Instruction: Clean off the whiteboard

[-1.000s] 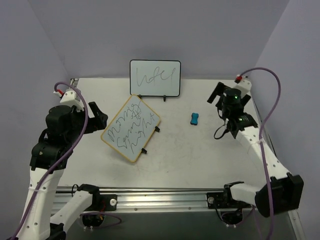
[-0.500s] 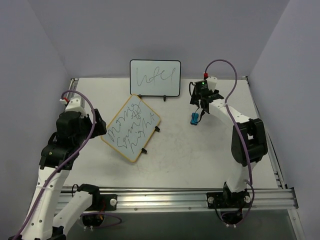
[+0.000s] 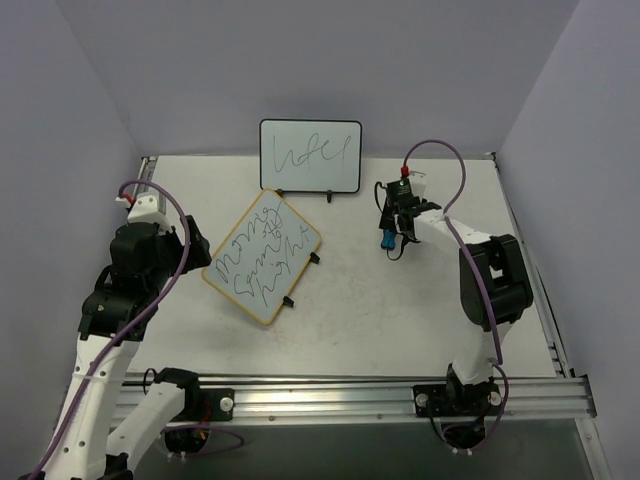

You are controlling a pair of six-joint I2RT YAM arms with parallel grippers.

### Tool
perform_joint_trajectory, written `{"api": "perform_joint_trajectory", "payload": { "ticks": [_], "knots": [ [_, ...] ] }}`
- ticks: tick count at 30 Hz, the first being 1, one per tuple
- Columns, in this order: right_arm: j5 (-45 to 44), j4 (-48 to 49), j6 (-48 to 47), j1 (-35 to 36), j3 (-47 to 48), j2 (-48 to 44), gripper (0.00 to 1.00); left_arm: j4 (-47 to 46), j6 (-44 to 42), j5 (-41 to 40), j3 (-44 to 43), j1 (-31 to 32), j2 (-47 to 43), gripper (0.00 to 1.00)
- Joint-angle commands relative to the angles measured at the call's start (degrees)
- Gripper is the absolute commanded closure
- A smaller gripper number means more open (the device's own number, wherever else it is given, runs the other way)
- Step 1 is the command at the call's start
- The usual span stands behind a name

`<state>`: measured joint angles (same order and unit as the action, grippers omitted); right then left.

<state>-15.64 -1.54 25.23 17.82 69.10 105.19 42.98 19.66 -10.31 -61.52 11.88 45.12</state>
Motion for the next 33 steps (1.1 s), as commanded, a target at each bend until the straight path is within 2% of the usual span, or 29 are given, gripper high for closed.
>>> {"api": "perform_joint_trajectory", "payload": {
  "ticks": [1, 7, 12, 33],
  "knots": [
    [0.7, 3.0, 0.3, 0.8, -1.4, 0.5, 0.52, -2.6, -0.9, -0.5, 0.3, -0.3, -0.6, 0.06],
    [0.7, 3.6, -0.4, 1.5, -1.8, 1.2, 0.5, -2.5, -0.9, -0.1, 0.3, -0.5, 0.0, 0.06],
    [0.8, 3.7, -0.8, 1.5, -2.0, 1.9, 0.56, -2.3, -0.9, -0.3, 0.4, -0.5, -0.2, 0.06],
    [2.3, 4.4, -2.0, 1.6, -1.4, 6.0, 0.63, -2.2, -0.9, -0.2, 0.4, -0.5, 0.8, 0.06]
  ]
}}
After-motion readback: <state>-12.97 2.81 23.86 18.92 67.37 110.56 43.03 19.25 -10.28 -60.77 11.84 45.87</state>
